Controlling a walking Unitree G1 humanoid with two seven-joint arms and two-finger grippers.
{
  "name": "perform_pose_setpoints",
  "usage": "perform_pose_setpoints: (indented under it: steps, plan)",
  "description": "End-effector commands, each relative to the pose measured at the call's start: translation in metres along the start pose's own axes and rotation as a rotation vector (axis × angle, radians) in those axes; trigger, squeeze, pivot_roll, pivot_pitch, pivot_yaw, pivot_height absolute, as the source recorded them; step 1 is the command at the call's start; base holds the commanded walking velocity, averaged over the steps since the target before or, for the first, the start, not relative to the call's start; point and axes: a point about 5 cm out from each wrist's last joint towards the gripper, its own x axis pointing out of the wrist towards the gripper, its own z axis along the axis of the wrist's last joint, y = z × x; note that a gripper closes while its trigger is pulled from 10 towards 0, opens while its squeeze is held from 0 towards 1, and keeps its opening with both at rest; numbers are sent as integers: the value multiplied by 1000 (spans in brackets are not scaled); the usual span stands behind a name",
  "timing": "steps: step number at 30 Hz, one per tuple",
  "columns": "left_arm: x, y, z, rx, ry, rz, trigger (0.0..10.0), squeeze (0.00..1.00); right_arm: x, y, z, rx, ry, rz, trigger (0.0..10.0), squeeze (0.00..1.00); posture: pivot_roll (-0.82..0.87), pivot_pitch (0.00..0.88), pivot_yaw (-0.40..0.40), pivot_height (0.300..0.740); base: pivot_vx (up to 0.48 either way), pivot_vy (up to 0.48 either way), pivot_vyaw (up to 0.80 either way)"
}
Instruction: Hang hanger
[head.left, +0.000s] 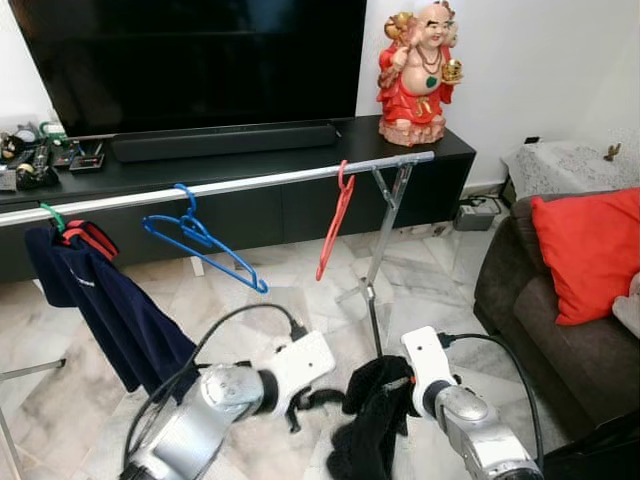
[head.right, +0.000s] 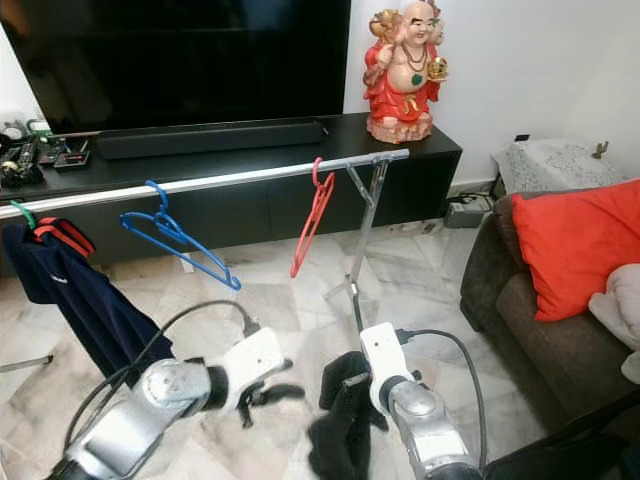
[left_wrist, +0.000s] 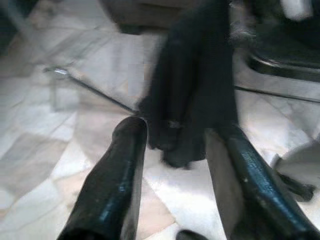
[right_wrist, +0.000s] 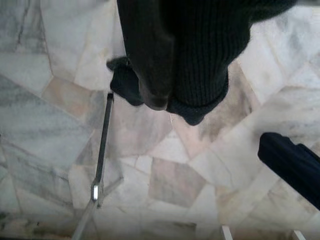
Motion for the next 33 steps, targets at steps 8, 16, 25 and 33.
perform_pose_setpoints:
  steps: [8, 16, 25, 33]
  plan:
    - [-4, 33, -85, -379, 126, 512, 10000, 0, 5, -4, -30, 196, 42, -99, 0, 0, 105, 26, -9, 740, 0, 0, 0]
    - [-41, -8, -177, -750, 311, 763, 10000, 0, -2, -12, -56, 453, 10, -219, 4902, 0, 98, 32, -7, 740, 0, 0, 0]
    - [-67, -72, -232, -843, 607, 745, 10000, 0, 0, -9, -53, 506, -49, -225, 10000, 0, 102, 20, 1, 740, 0, 0, 0]
    - [-69, -87, -238, -888, 611, 762, 10000, 0, -1, -3, -60, 524, -60, -216, 10000, 0, 104, 3, 2, 740, 0, 0, 0]
